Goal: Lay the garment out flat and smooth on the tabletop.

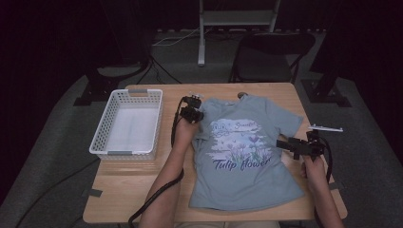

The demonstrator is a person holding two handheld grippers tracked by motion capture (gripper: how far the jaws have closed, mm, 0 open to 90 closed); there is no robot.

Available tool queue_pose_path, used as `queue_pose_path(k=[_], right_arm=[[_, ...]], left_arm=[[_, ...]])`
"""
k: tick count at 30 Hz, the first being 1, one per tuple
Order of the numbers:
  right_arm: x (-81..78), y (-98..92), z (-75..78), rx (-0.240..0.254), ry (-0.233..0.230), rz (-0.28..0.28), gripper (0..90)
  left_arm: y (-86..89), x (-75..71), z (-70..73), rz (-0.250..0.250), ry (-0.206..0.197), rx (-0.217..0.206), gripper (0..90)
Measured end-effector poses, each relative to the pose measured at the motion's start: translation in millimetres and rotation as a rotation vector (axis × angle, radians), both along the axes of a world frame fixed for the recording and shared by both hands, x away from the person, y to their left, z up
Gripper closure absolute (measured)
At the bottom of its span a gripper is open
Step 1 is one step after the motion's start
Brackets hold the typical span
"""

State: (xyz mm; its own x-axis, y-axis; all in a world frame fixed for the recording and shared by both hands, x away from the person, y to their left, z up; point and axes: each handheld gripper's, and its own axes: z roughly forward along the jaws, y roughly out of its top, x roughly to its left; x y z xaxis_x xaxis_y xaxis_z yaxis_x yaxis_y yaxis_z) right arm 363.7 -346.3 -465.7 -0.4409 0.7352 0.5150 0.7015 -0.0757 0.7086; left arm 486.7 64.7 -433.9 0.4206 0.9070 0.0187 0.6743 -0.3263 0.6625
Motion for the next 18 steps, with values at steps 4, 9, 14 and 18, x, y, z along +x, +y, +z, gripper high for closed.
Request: queue_pose_path(k=[4, 9, 14, 18], right_arm=[[0.2, 0.5, -0.3, 0.001, 0.001, 0.004, 5.5], [0.9, 2.0, -1.3, 0.001, 0.005, 0.01, 5.6], [0.7, 2.7, -1.2, 0.006, 0.009, 0.014, 5.5], [0.3, 3.4, -0.3, 0.005, 0.004, 0.016, 5.6]], left_arm=[[15.6, -0.7, -1.5, 0.037, 0.016, 0.029, 85.7], [31.5, -4.2, -3.6, 0.072, 0.013, 0.054, 85.6], [36.6, -8.5, -9.9, 0.119, 0.001, 0.177, 84.8], [37.3, -9.5, -18.2, 0.172, 0.014, 0.3, 64.0]])
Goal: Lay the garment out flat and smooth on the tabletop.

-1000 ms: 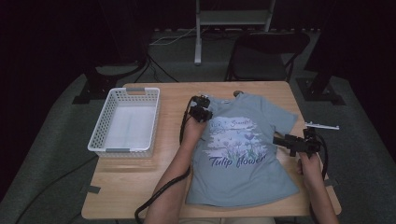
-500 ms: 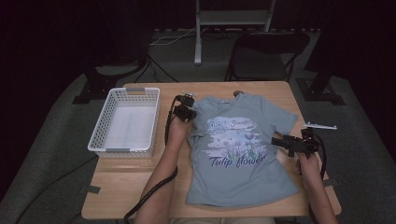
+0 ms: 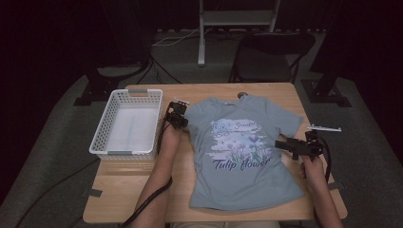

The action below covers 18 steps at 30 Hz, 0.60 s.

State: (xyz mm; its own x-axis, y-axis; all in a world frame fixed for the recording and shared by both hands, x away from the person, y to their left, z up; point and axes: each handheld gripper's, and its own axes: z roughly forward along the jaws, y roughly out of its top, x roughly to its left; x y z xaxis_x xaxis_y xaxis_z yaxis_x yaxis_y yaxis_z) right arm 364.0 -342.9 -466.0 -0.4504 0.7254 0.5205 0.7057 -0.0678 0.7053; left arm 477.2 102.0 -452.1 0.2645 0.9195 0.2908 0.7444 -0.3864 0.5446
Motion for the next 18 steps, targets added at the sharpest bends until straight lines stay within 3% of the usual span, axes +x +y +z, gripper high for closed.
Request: queue_pose_path(k=[4, 7, 8, 10, 12, 18], right_arm=[[-0.2, 0.4, 0.8, 0.001, 0.0, 0.001, 5.6], [0.1, 1.3, 0.2, -0.001, 0.0, 0.002, 5.5], [0.2, 1.8, 0.0, 0.001, 0.001, 0.004, 5.6], [0.1, 2.9, 0.0, 0.001, 0.004, 0.009, 5.6], [0.2, 4.0, 0.0, 0.004, 0.004, 0.017, 5.6], [0.5, 6.4, -0.3, 0.007, 0.009, 0.031, 5.6]], left_arm=[[3.5, -3.7, 2.0, 0.013, -0.011, -0.058, 49.3], [5.2, -8.5, 12.7, 0.007, -0.042, -0.143, 41.4], [6.8, -9.7, 17.3, 0.003, -0.042, -0.199, 40.5], [10.4, -11.7, 26.3, -0.01, -0.033, -0.308, 40.5], [11.7, -13.6, 32.0, -0.031, -0.014, -0.383, 40.5], [7.2, -19.2, 30.2, -0.106, 0.047, -0.48, 41.3]])
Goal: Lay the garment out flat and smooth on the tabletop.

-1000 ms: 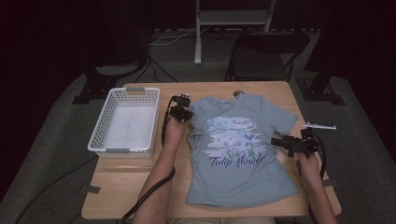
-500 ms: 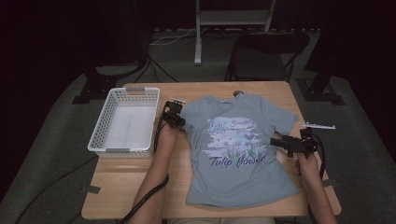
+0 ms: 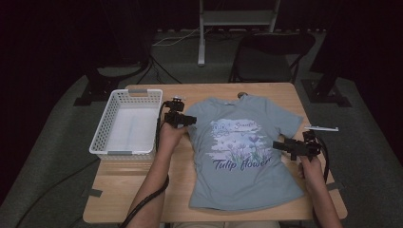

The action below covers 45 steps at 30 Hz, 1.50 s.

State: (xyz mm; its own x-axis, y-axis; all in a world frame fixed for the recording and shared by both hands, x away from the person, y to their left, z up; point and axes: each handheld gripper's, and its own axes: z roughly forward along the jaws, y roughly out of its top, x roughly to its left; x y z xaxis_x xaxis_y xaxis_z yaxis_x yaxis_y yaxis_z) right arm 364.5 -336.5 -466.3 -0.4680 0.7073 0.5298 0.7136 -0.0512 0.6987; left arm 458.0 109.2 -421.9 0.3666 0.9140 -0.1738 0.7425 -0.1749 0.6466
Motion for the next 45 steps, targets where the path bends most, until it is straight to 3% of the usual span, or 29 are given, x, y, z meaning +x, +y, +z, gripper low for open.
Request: queue_pose_path(k=[3, 6, 7, 14, 17, 20, 25, 27, 31, 33, 36, 38, 42, 43, 45], right_arm=[[-0.3, 0.9, 0.2, 0.001, 0.003, 0.004, 5.6], [-0.3, 1.0, 0.1, -0.002, 0.004, 0.007, 5.6], [-0.3, 0.9, -0.1, -0.001, 0.005, 0.007, 5.6], [0.0, 1.3, -0.6, -0.004, 0.009, 0.012, 5.6], [-0.3, 1.4, -0.2, -0.004, 0.008, 0.012, 5.6], [-0.6, 1.7, 0.0, -0.003, 0.01, 0.013, 5.6], [-0.6, 2.6, 0.0, -0.002, 0.011, 0.016, 5.6], [-0.6, 2.8, 0.0, -0.001, 0.011, 0.016, 5.6], [-0.2, 3.5, 0.0, -0.001, 0.014, 0.023, 5.6], [-0.1, 3.8, 0.3, -0.002, 0.012, 0.025, 5.6], [0.1, 3.6, 0.7, -0.003, 0.013, 0.027, 5.6], [0.2, 3.0, 0.4, -0.001, 0.014, 0.026, 5.6], [0.4, 4.2, -0.2, -0.004, 0.017, 0.03, 5.6], [0.3, 4.8, -0.2, -0.009, 0.014, 0.025, 5.6], [0.4, 6.8, 0.0, -0.037, 0.009, 0.022, 5.6]], left_arm=[[-2.2, -0.8, -6.4, -0.016, 0.007, 0.036, 44.3], [-1.5, -0.8, -10.0, -0.013, 0.016, 0.043, 46.7], [-2.8, -1.7, -12.9, -0.012, 0.014, 0.112, 46.7], [-3.2, -12.6, -15.4, -0.021, 0.015, 0.272, 47.1], [-1.8, -19.5, -20.7, -0.017, 0.025, 0.317, 46.0], [0.3, -24.1, -24.4, -0.015, 0.027, 0.334, 45.9], [-5.5, -37.7, -33.5, -0.032, 0.014, 0.427, 45.9], [-6.0, -38.6, -35.9, -0.035, 0.015, 0.438, 45.9], [-1.0, -40.2, -38.4, -0.022, -0.005, 0.388, 43.5], [-0.1, -41.2, -39.5, -0.032, -0.021, 0.347, 36.8], [4.2, -45.1, -37.2, -0.142, -0.048, 0.216, 25.3], [6.2, -45.7, -35.4, -0.138, -0.053, 0.173, 25.4], [12.6, -44.5, -33.7, -0.139, -0.061, 0.013, 25.5], [14.2, -44.6, -33.9, -0.116, -0.06, -0.016, 25.4], [14.3, -45.1, -34.1, -0.132, -0.085, -0.04, 25.4]])
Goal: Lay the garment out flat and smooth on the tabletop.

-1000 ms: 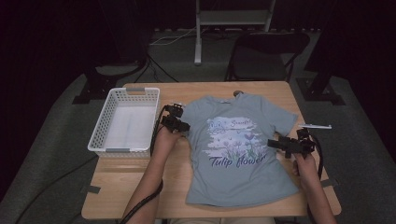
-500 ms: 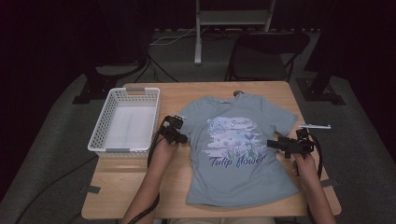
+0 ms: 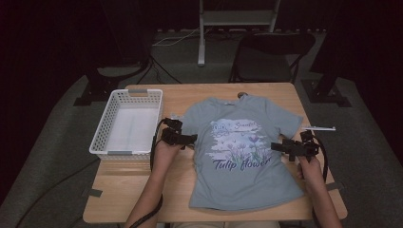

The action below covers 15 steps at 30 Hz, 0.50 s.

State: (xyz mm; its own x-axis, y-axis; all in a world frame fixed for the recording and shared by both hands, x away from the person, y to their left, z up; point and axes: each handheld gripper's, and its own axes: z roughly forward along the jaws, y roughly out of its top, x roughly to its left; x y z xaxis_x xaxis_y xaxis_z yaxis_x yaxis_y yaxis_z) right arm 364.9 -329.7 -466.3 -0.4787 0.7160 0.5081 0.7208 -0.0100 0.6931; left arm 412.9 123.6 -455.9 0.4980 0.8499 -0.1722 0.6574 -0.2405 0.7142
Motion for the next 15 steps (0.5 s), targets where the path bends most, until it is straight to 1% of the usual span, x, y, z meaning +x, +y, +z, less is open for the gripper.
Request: queue_pose_path(k=[2, 3, 4, 5, 6, 7, 8, 9, 10, 11, 12, 13, 14, 15], right_arm=[[0.8, 2.6, 1.4, -0.035, -0.014, -0.007, 5.5], [1.6, 4.1, 2.7, -0.051, -0.029, -0.005, 5.5], [2.5, 5.9, 4.3, -0.075, -0.047, -0.018, 5.5], [3.6, 8.0, 6.2, -0.11, -0.064, -0.032, 5.4], [5.0, 9.3, 7.6, -0.139, -0.082, -0.04, 5.4], [6.3, 9.7, 8.4, -0.157, -0.099, -0.052, 5.4], [8.2, 9.4, 8.2, -0.171, -0.107, -0.062, 5.3], [9.9, 8.6, 7.7, -0.181, -0.112, -0.074, 4.3], [10.8, 7.4, 7.2, -0.185, -0.123, -0.085, 3.1], [10.9, 6.0, 7.1, -0.183, -0.14, -0.098, 3.0], [11.2, 4.4, 6.8, -0.189, -0.149, -0.111, 2.6], [11.3, 3.0, 6.7, -0.193, -0.154, -0.116, 2.3], [11.2, 1.9, 6.3, -0.191, -0.163, -0.115, 1.4], [10.7, 0.9, 5.9, -0.191, -0.165, -0.12, 1.4]], left_arm=[[-0.5, -1.6, -0.6, -0.017, -0.025, -0.031, 25.4], [-1.0, -3.0, -0.8, -0.032, -0.049, -0.048, 25.2], [-2.3, -4.4, -1.0, -0.035, -0.064, -0.058, 21.8], [-3.7, -6.3, -1.1, -0.036, -0.085, -0.057, 21.2], [-5.6, -8.0, -1.3, -0.044, -0.101, -0.053, 17.3], [-7.0, -10.4, -1.4, -0.051, -0.125, -0.05, 8.8], [-7.8, -13.0, -1.5, -0.05, -0.154, -0.05, 6.5], [-7.9, -15.7, -1.3, -0.053, -0.18, -0.061, 3.4], [-7.6, -18.6, -1.0, -0.046, -0.214, -0.064, 3.4], [-7.4, -21.0, -0.7, -0.042, -0.239, -0.069, 3.4], [-6.0, -23.1, -0.7, -0.051, -0.263, -0.09, 3.4], [-4.9, -25.5, -1.4, -0.05, -0.294, -0.112, 3.5], [-4.2, -27.5, -2.1, -0.043, -0.309, -0.122, 3.4], [-3.4, -29.2, -2.9, -0.052, -0.315, -0.134, 3.5]])
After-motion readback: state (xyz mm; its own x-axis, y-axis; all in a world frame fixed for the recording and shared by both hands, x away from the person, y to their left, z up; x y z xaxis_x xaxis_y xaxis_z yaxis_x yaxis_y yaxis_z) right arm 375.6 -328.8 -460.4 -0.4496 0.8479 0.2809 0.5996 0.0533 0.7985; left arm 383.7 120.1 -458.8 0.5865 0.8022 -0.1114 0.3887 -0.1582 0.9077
